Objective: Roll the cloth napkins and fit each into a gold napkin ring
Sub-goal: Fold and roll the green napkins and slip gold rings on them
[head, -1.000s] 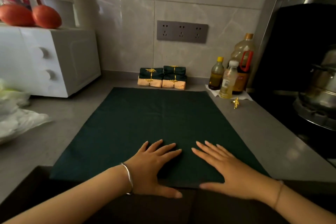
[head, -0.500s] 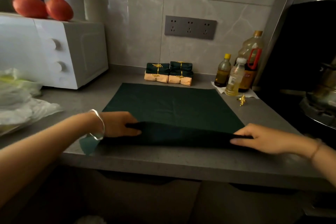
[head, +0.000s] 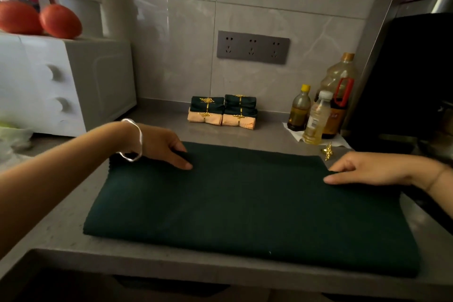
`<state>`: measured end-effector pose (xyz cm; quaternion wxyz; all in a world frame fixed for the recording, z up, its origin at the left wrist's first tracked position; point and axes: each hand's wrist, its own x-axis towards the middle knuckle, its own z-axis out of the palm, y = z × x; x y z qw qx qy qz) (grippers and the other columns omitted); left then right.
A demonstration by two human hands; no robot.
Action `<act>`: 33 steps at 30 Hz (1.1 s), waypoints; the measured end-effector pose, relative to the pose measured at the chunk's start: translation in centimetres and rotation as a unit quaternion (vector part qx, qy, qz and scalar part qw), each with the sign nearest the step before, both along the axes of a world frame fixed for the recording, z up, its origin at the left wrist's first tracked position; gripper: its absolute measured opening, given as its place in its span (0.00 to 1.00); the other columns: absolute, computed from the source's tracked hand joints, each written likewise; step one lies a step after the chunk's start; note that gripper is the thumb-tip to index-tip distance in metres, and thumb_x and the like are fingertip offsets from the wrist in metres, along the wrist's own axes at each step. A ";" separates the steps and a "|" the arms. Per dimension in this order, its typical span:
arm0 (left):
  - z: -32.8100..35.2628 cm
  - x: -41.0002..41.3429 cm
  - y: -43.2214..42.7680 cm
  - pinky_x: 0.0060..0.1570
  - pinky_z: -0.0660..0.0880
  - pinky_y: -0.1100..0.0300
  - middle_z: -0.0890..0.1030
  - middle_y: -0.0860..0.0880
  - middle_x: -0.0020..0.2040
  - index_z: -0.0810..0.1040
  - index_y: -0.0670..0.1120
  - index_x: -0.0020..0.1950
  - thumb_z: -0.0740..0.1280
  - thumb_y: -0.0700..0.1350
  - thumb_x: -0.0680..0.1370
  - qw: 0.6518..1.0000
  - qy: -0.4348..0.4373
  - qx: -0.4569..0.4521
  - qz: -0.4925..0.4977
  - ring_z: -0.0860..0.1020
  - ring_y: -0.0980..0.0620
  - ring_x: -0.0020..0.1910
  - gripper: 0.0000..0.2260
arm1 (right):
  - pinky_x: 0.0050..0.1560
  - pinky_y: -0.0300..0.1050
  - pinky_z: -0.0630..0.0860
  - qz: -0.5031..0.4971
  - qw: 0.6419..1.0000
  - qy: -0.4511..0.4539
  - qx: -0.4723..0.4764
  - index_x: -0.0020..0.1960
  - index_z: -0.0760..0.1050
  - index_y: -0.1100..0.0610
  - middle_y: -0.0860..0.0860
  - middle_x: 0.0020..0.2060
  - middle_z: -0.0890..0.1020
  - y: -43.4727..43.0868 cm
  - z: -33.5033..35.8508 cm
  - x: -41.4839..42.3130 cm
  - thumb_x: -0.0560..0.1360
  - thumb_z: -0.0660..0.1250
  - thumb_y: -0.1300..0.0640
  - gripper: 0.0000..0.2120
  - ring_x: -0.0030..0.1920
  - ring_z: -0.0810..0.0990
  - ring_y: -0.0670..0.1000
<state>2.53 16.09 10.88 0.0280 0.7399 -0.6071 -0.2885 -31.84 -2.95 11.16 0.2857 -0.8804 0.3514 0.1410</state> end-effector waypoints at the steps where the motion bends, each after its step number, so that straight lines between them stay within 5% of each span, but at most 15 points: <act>1: -0.7 0.5 -1.1 0.48 0.73 0.67 0.81 0.58 0.43 0.79 0.56 0.47 0.65 0.53 0.76 0.999 -0.017 -0.027 0.002 0.79 0.61 0.42 0.05 | 0.50 0.43 0.78 0.005 0.999 0.001 -0.042 0.50 0.80 0.54 0.53 0.45 0.84 -1.0 -0.8 0.9 0.74 0.61 0.42 0.18 0.43 0.82 0.51; 4: -3.2 2.6 -4.9 0.46 0.74 0.64 0.81 0.50 0.44 0.81 0.47 0.52 0.66 0.51 0.76 0.992 -0.055 -0.105 0.036 0.78 0.54 0.43 0.10 | 0.40 0.35 0.73 0.016 0.987 -0.033 -0.155 0.44 0.79 0.52 0.49 0.40 0.82 -4.6 -3.4 3.7 0.75 0.64 0.45 0.11 0.38 0.78 0.44; 6: -4.9 3.5 -7.1 0.46 0.73 0.60 0.80 0.47 0.44 0.81 0.43 0.52 0.66 0.50 0.76 0.985 -0.098 -0.131 0.058 0.77 0.50 0.43 0.12 | 0.42 0.33 0.72 0.007 0.980 -0.076 -0.184 0.43 0.78 0.47 0.43 0.40 0.81 -6.7 -4.8 5.5 0.76 0.66 0.49 0.05 0.42 0.78 0.42; 10: -7.5 4.7 -11.0 0.46 0.71 0.61 0.77 0.49 0.45 0.78 0.46 0.53 0.64 0.51 0.77 0.971 -0.165 -0.147 0.093 0.74 0.52 0.44 0.11 | 0.50 0.43 0.76 -0.027 0.978 -0.101 -0.181 0.42 0.79 0.48 0.46 0.42 0.81 -11.0 -7.4 8.3 0.74 0.68 0.50 0.03 0.45 0.79 0.46; 20: -9.2 6.2 -15.3 0.56 0.73 0.56 0.77 0.48 0.54 0.74 0.47 0.57 0.62 0.50 0.79 0.964 -0.195 -0.152 0.095 0.75 0.50 0.52 0.10 | 0.42 0.38 0.72 -0.101 0.966 -0.127 -0.199 0.45 0.77 0.52 0.49 0.44 0.78 -14.4 -10.2 10.7 0.74 0.68 0.54 0.02 0.45 0.76 0.46; 29: -9.9 5.8 -15.9 0.58 0.72 0.54 0.78 0.47 0.56 0.74 0.47 0.58 0.62 0.52 0.79 0.948 -0.239 -0.169 0.121 0.76 0.48 0.55 0.12 | 0.50 0.46 0.76 -0.131 0.958 -0.141 -0.212 0.46 0.77 0.53 0.51 0.47 0.79 -14.8 -10.9 11.1 0.74 0.69 0.55 0.03 0.48 0.77 0.50; 33: -10.0 4.7 -15.1 0.66 0.65 0.50 0.72 0.47 0.65 0.69 0.49 0.64 0.63 0.53 0.78 0.930 -0.287 -0.197 0.121 0.70 0.47 0.65 0.17 | 0.61 0.50 0.71 -0.135 0.941 -0.132 -0.281 0.54 0.72 0.52 0.50 0.55 0.76 -13.1 -10.6 10.9 0.73 0.69 0.52 0.12 0.59 0.74 0.52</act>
